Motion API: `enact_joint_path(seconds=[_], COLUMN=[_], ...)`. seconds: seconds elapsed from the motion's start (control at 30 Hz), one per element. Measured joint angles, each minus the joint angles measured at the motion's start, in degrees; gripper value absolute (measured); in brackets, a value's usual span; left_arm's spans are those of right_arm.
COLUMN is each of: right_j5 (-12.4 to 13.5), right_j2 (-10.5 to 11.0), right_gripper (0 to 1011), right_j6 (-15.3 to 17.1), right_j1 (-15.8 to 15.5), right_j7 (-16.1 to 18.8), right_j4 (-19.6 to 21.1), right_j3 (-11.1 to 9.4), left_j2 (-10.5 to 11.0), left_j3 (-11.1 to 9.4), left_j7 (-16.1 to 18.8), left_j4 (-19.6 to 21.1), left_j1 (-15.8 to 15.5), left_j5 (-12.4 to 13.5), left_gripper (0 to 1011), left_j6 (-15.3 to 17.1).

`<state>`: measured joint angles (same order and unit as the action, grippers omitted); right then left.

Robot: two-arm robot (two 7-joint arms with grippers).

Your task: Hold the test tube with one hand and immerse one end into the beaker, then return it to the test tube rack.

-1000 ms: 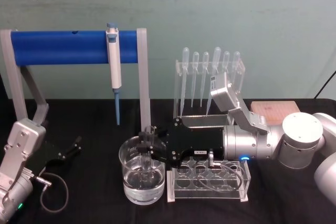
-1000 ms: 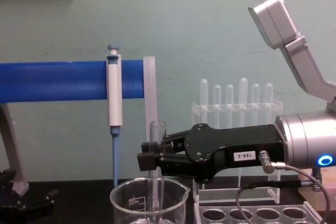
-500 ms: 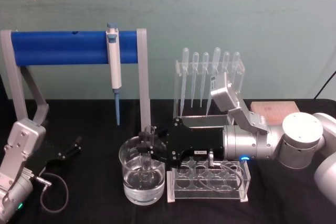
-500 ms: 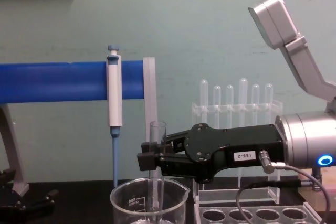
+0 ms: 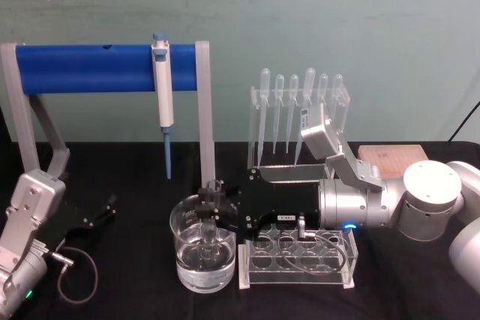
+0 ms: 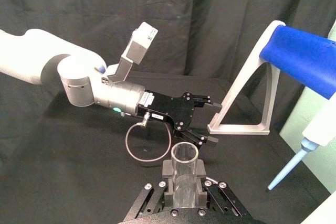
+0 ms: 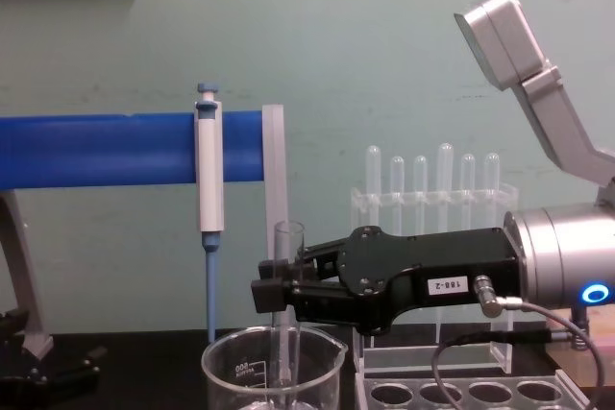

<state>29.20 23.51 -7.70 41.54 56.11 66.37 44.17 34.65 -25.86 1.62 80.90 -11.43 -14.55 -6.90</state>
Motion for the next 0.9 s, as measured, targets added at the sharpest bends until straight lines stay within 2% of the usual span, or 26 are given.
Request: enact_joint_path(seconds=[0.9], right_j5=[-0.16], right_j2=[-0.07], right_gripper=[226], right_j6=[-0.39], right_j1=[0.18], right_j7=[0.73], right_j4=[0.0], right_j3=[0.07], left_j2=[0.0], left_j3=[0.0], left_j7=[0.0], left_j4=[0.0], left_j1=[0.0], left_j5=[0.0], left_gripper=[1000], left_j6=[0.0])
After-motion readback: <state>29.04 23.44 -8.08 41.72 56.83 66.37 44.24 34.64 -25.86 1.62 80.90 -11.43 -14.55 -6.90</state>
